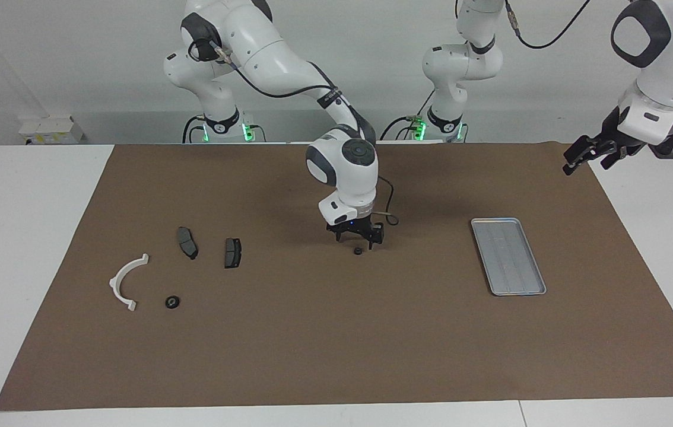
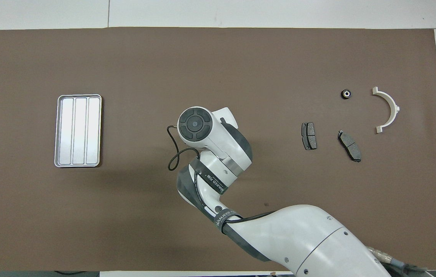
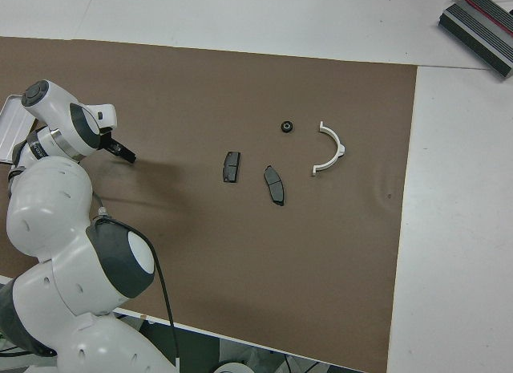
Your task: Place bearing gear from tray to pile
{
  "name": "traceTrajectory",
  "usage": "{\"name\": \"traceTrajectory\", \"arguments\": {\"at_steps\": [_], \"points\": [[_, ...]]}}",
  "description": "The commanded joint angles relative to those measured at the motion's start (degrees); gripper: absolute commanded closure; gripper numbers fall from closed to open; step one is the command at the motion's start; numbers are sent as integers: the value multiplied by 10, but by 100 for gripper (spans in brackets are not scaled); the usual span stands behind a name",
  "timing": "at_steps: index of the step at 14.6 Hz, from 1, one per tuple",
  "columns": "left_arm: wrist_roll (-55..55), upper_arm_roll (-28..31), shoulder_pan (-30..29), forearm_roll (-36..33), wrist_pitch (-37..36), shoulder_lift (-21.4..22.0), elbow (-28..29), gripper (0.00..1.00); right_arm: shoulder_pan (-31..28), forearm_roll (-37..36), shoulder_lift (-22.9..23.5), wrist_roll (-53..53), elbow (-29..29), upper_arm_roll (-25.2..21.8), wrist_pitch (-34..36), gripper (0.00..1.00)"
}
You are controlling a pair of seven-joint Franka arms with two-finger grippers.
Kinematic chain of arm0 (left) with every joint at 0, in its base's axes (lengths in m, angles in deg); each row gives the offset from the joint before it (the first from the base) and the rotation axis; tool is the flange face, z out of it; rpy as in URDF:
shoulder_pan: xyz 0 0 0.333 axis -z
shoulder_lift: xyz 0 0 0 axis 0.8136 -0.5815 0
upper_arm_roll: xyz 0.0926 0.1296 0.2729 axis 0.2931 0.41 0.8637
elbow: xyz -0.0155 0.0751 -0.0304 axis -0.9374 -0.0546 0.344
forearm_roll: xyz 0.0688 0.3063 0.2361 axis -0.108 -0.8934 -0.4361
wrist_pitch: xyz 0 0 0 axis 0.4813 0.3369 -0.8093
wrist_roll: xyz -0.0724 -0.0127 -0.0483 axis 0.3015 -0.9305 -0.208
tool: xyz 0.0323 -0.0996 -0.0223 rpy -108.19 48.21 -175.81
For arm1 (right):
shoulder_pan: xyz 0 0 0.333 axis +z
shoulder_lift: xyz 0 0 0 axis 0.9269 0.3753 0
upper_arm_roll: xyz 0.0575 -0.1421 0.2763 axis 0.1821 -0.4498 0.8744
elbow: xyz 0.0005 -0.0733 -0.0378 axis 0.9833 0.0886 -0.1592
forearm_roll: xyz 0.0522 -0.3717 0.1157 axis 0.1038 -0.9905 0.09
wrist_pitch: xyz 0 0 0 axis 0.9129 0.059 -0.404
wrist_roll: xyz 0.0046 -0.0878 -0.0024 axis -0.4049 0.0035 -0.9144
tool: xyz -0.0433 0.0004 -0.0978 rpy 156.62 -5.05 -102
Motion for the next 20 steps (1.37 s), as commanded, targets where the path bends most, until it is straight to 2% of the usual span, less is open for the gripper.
{"name": "traceTrajectory", "arguments": {"at_steps": [1,9,12,17,20], "points": [[-13,4,7,6,12,8,16,0,2,-16,17,16,-27,1,12,6],[-10,5,7,6,10,16,18,0,0,-17,17,17,-25,1,-6,46],[-10,5,7,5,10,16,18,0,-3,-17,17,17,-24,1,-17,55],[-10,5,7,6,10,16,18,0,-4,-17,17,18,-24,1,-18,92],[-10,5,7,6,10,16,18,0,-5,-18,17,23,-24,1,-20,100]]}}
